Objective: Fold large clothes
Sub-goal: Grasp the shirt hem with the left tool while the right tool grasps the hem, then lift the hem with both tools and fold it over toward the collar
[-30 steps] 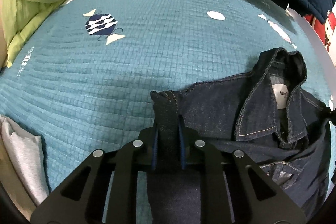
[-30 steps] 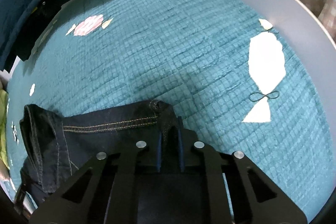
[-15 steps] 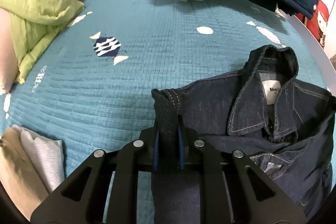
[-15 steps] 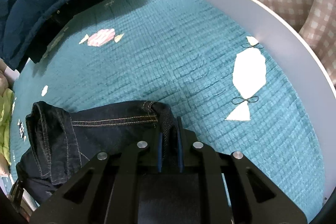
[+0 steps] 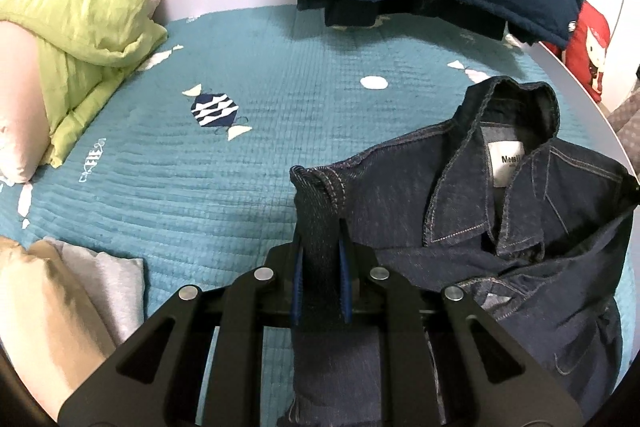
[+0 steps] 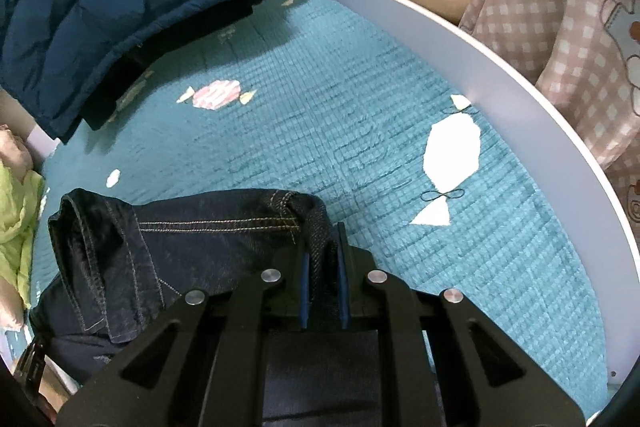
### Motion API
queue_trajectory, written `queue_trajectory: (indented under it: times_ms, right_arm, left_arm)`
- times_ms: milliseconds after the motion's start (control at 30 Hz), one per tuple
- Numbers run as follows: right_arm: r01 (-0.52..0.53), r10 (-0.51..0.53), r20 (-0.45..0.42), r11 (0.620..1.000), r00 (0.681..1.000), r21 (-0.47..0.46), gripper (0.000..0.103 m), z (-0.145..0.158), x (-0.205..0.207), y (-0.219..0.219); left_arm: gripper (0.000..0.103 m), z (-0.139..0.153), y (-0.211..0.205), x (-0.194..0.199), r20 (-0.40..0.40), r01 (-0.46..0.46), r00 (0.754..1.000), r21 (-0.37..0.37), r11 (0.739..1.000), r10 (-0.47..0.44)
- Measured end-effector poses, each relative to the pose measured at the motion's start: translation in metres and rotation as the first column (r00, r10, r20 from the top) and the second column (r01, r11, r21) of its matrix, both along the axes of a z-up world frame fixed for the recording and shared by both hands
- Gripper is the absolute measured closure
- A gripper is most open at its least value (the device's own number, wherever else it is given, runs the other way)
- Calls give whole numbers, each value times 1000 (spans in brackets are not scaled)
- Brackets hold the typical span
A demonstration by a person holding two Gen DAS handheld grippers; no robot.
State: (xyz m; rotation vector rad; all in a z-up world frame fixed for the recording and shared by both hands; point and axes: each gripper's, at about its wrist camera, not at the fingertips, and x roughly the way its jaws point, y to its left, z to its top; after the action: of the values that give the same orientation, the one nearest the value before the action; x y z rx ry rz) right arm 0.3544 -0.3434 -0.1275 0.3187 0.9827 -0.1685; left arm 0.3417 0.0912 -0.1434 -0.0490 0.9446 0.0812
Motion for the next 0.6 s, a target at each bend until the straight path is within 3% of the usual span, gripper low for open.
queue_trajectory:
  times_ms: [300,433,600]
  right_arm:
    - [-46,47,88,999,995,-15,93,36,-50,-2]
    - [-55,52,155,998,987,13,93,50,-86,-7]
    - [-75,77,218,997,973,-17,93,62,-137,-7]
  left_arm:
    - [89,30,-7,-50,73,31,997,36,999,-34]
    - [89,44,-5,-79,106,34,994,-6,999,-33]
    - [89,57,-4,-124,151,63,987,-21,998,-59]
